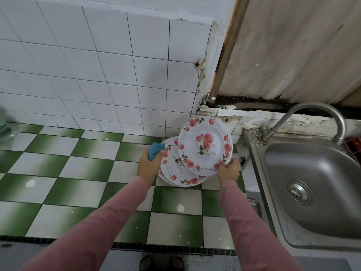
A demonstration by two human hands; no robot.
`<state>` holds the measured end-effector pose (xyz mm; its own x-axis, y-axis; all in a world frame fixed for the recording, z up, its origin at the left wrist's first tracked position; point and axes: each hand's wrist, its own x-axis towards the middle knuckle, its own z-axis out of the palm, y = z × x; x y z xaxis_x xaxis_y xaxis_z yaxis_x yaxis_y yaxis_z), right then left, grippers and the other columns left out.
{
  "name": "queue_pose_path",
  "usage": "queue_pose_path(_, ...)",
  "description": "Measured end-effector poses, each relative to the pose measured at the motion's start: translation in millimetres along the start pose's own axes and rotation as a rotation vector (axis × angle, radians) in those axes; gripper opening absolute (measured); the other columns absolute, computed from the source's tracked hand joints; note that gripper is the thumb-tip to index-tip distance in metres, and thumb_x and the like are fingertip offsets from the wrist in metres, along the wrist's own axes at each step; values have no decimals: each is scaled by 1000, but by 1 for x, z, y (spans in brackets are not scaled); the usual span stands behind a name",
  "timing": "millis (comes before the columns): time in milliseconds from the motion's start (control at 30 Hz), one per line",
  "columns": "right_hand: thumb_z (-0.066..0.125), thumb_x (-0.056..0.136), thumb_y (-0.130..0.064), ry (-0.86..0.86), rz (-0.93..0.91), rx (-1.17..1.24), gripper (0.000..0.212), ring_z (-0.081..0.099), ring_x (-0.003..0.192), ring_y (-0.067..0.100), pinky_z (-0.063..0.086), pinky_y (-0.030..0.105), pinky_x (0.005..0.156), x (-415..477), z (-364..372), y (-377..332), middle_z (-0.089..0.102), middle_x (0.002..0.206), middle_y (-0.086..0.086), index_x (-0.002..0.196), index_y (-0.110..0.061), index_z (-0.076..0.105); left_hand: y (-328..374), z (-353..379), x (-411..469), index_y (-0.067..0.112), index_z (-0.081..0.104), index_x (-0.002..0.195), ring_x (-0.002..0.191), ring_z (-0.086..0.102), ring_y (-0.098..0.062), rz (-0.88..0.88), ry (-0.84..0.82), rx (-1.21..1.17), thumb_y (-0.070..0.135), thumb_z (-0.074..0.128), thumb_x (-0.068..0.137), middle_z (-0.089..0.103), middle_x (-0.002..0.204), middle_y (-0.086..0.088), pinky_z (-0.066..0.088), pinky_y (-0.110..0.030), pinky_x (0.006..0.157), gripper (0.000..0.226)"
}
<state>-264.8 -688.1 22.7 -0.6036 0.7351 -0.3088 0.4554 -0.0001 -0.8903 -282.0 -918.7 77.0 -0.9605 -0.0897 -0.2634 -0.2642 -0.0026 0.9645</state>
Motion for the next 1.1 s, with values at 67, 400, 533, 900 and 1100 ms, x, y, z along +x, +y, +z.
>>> queue_pose_path(67, 55, 100, -8, 1, -45, 1, 17, 63, 85, 19, 44, 18, 58, -5, 0, -5, 61, 98, 6, 114, -1, 49, 2, 0, -2, 25, 56, 92, 76, 61, -11, 4, -3, -1, 23, 57, 98, 62, 83, 1, 49, -19, 59, 6)
queue_pose_path(400, 53, 101, -12, -51, -245, -11, 16, 56, 75, 10, 51, 30, 66, -30, -1, -19, 55, 83, -1, 103, -4, 40, 4, 4, -6, 30, 53, 89, 52, 61, 10, 28, -32, -12, 21, 56, 98, 62, 82, 3, 49, -9, 49, 13)
queue_pose_path(533, 52, 102, -12, -60, -291, -28, 17, 56, 73, 10, 51, 33, 68, -38, -1, -24, 56, 82, -1, 98, -8, 36, 2, 2, -5, 27, 53, 92, 53, 62, 8, 30, -37, -20, 20, 56, 98, 62, 82, 1, 50, -10, 49, 10)
queue_pose_path(900, 45, 103, -6, -118, -190, 46, 14, 61, 81, 11, 52, 33, 75, -49, 2, -31, 58, 89, -6, 113, -8, 36, -9, 1, 6, 27, 53, 108, 84, 59, -11, 39, 24, -3, 27, 51, 101, 60, 90, 3, 48, -21, 67, 7)
queue_pose_path(1100, 43, 103, -5, -103, -152, 119, 18, 60, 82, 9, 51, 24, 66, -55, -4, -29, 57, 94, -2, 116, -11, 32, -10, 6, 10, 26, 49, 134, 99, 63, -16, 30, 1, -10, 35, 46, 102, 64, 107, 0, 51, -22, 72, 33)
